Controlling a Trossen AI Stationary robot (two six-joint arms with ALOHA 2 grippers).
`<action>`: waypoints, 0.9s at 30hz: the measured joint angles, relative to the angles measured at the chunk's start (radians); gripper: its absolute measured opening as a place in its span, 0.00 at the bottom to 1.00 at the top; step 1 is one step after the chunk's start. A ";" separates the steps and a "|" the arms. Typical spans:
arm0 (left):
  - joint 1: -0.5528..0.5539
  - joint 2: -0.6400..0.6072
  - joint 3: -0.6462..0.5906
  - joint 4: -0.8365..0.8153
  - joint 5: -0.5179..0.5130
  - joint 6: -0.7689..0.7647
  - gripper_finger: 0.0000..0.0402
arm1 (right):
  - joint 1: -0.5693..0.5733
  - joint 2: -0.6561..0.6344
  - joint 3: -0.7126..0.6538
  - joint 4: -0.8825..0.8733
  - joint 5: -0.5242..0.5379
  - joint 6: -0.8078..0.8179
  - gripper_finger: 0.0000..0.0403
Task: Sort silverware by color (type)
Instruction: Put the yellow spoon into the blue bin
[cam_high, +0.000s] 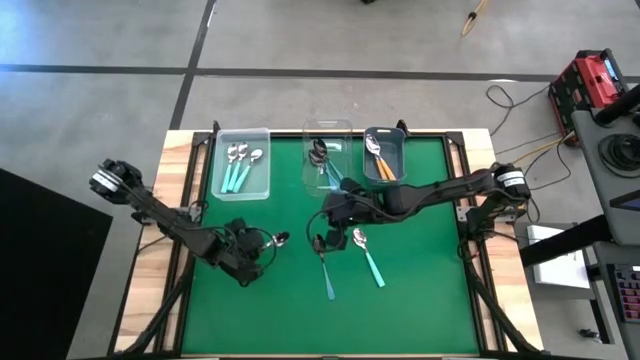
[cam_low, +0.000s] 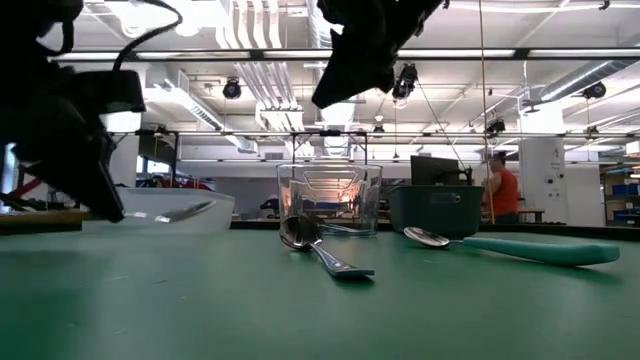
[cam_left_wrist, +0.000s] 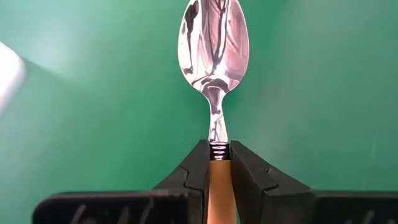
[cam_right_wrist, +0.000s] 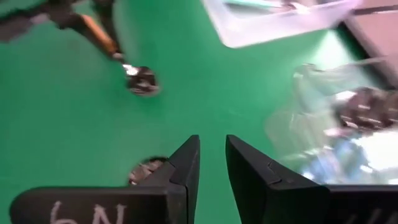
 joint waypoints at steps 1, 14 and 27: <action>0.000 0.000 0.018 -0.028 -0.023 0.006 0.06 | 0.000 0.000 -0.019 0.044 -0.032 0.005 0.18; 0.000 -0.001 0.322 -0.365 -0.403 0.070 0.06 | -0.002 0.002 -0.118 0.365 -0.156 0.019 0.36; 0.003 0.000 0.438 -0.377 -0.544 0.159 0.06 | -0.006 0.048 -0.138 0.719 -0.100 -0.003 0.51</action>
